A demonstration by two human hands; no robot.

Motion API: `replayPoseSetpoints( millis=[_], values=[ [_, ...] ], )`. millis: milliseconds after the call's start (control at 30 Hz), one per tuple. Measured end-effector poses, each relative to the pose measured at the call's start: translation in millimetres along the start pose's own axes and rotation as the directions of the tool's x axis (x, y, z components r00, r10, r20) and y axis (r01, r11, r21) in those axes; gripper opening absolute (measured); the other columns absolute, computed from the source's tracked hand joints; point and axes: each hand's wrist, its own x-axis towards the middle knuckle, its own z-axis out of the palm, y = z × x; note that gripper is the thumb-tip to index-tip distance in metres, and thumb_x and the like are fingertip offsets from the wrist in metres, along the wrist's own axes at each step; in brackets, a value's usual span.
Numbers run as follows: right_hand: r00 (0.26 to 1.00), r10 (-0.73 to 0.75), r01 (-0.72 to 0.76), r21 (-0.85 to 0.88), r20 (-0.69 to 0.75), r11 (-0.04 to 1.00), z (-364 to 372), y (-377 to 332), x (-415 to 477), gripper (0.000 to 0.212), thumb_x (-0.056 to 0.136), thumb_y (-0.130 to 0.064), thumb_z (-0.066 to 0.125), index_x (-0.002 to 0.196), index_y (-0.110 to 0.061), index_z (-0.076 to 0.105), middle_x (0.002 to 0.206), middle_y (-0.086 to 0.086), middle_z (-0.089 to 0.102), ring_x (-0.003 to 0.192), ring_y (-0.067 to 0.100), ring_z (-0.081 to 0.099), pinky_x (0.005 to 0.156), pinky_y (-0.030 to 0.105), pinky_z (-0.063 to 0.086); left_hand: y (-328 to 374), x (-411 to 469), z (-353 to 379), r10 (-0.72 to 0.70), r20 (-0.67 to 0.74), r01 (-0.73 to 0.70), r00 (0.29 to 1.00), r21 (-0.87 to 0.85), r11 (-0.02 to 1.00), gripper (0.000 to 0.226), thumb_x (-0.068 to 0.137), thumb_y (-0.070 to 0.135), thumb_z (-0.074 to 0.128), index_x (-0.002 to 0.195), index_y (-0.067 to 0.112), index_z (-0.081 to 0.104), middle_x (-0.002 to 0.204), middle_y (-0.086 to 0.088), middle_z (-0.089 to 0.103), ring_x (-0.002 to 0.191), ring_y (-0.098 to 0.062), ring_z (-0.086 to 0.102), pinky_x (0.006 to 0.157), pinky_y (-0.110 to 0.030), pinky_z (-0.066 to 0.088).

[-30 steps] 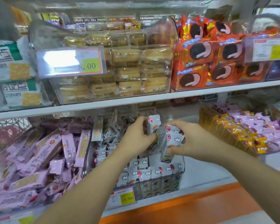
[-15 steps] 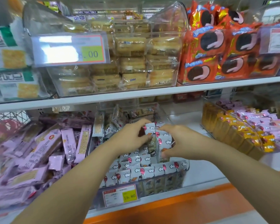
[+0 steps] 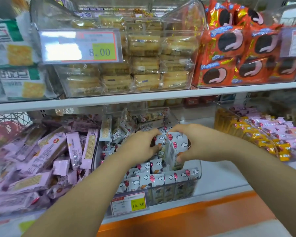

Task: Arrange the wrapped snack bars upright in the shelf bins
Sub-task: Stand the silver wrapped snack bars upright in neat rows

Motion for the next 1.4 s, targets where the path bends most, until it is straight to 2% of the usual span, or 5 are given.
replayPoseSetpoints(
  millis=[300, 700, 967, 1067, 1400],
  values=[
    [0.997, 0.067, -0.072, 0.144, 0.036, 0.987, 32.3, 3.9, 18.5, 0.082, 0.08, -0.029, 0.074, 0.147, -0.024, 0.026, 0.149, -0.002, 0.035, 0.102, 0.015, 0.05, 0.083, 0.019, 0.034, -0.1, -2.0, -5.2, -0.009, 0.038, 0.012, 0.999, -0.09, 0.996, 0.03, 0.092, 0.028, 0.056, 0.122, 0.026, 0.051, 0.075, 0.006, 0.055, 0.062, -0.008, 0.05, 0.056, -0.025, 0.039],
    [0.95, 0.136, -0.262, 0.483, 0.281, 0.835, 58.3, 8.7, 35.7, 0.066, 0.092, -0.015, 0.048, 0.148, -0.026, 0.017, 0.145, 0.015, 0.038, 0.131, 0.032, 0.04, 0.108, 0.047, 0.036, -8.7, -5.9, 0.4, -0.015, 0.238, -0.009, 0.971, 0.098, 0.995, 0.035, 0.099, 0.025, 0.04, 0.131, 0.031, 0.052, 0.131, 0.008, 0.045, 0.12, -0.016, 0.044, 0.106, -0.037, 0.03],
    [0.964, 0.15, -0.226, 0.376, 0.222, 0.898, 57.8, 9.7, 36.4, 0.068, 0.091, -0.019, 0.057, 0.148, -0.02, 0.02, 0.152, 0.006, 0.029, 0.119, 0.018, 0.05, 0.081, 0.02, 0.045, -13.8, -40.3, -27.4, -0.071, -0.239, 0.098, 0.968, 0.102, 0.99, 0.024, 0.095, 0.027, 0.05, 0.116, 0.033, 0.061, 0.122, 0.011, 0.059, 0.098, -0.012, 0.06, 0.096, -0.039, 0.044],
    [0.97, 0.168, -0.226, 0.41, 0.173, 0.883, 54.8, 9.3, 36.5, 0.066, 0.089, -0.021, 0.059, 0.146, -0.02, 0.026, 0.146, 0.011, 0.038, 0.122, 0.026, 0.051, 0.098, 0.04, 0.046, -26.7, -48.0, -47.4, -0.177, -0.383, 0.262, 0.907, 0.183, 0.948, 0.027, 0.091, 0.03, 0.054, 0.118, 0.031, 0.059, 0.111, 0.0, 0.064, 0.101, -0.023, 0.059, 0.089, -0.037, 0.044],
    [0.987, 0.098, -0.145, 0.452, 0.125, 0.88, 53.3, 7.7, 32.0, 0.068, 0.09, -0.019, 0.057, 0.148, -0.022, 0.021, 0.154, 0.005, 0.026, 0.136, 0.026, 0.038, 0.109, 0.037, 0.036, -45.2, -49.1, -48.6, -0.388, -0.267, 0.439, 0.882, 0.167, 0.883, 0.049, 0.086, 0.04, 0.064, 0.131, 0.026, 0.054, 0.123, -0.014, 0.058, 0.105, -0.032, 0.059, 0.085, -0.038, 0.051]
  ],
)
